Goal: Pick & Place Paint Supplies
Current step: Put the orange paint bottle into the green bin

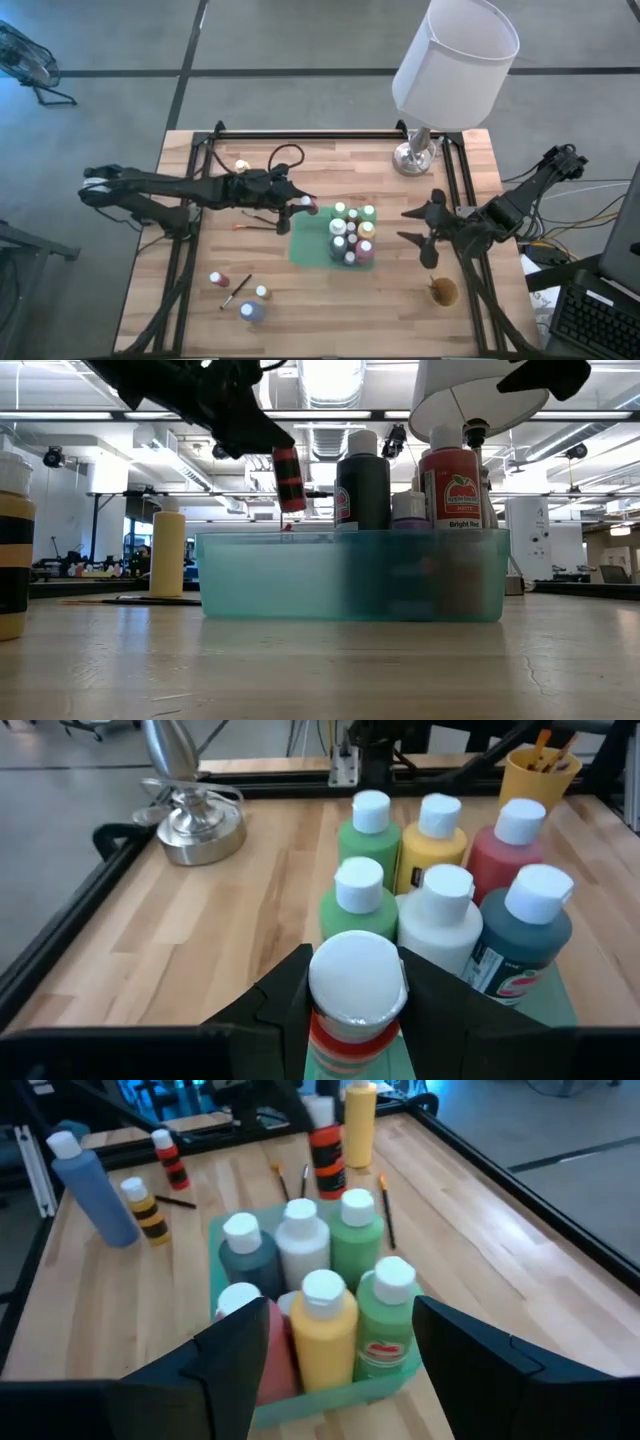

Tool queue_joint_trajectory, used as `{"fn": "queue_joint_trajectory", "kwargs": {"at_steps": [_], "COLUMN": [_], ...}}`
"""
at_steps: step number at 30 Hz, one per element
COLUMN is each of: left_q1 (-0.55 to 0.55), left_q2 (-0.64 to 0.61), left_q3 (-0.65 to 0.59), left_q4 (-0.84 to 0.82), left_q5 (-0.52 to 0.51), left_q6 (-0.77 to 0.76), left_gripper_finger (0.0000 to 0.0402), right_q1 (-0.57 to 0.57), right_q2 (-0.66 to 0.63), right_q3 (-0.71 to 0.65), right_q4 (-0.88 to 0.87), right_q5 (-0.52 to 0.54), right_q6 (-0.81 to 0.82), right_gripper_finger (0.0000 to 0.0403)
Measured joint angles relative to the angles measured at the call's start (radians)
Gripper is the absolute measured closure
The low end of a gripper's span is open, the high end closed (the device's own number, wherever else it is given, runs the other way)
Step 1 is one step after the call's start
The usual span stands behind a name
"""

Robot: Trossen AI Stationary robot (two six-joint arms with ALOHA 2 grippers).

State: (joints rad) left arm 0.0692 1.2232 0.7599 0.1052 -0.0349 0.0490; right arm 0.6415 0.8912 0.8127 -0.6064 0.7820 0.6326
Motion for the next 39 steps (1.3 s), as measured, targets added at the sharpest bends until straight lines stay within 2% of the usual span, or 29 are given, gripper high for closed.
{"fn": "queue_joint_trajectory", "kwargs": {"at_steps": [5,17,32,39], "left_q1": [0.000,0.000,0.000,0.001], "left_q2": [0.050,0.199,0.358,0.384], "left_q3": [-0.014,-0.008,-0.003,-0.003], "left_q4": [0.058,0.151,0.250,0.273], "left_q5": [0.013,0.014,0.016,0.016], "left_q6": [0.000,0.001,-0.017,-0.026], "left_gripper_finger": [0.0276,0.0276,0.0276,0.0276], "right_q1": [0.000,0.000,0.000,0.000], "right_q2": [-0.048,-0.038,-0.038,-0.038], "right_q3": [-0.036,-0.039,-0.039,-0.039], "right_q4": [0.018,0.018,0.019,0.019], "right_q5": [0.006,0.006,0.003,0.003], "right_q6": [-0.002,-0.005,-0.007,-0.007], "right_gripper_finger": [0.0147,0.0126,0.0162,0.0153]}}
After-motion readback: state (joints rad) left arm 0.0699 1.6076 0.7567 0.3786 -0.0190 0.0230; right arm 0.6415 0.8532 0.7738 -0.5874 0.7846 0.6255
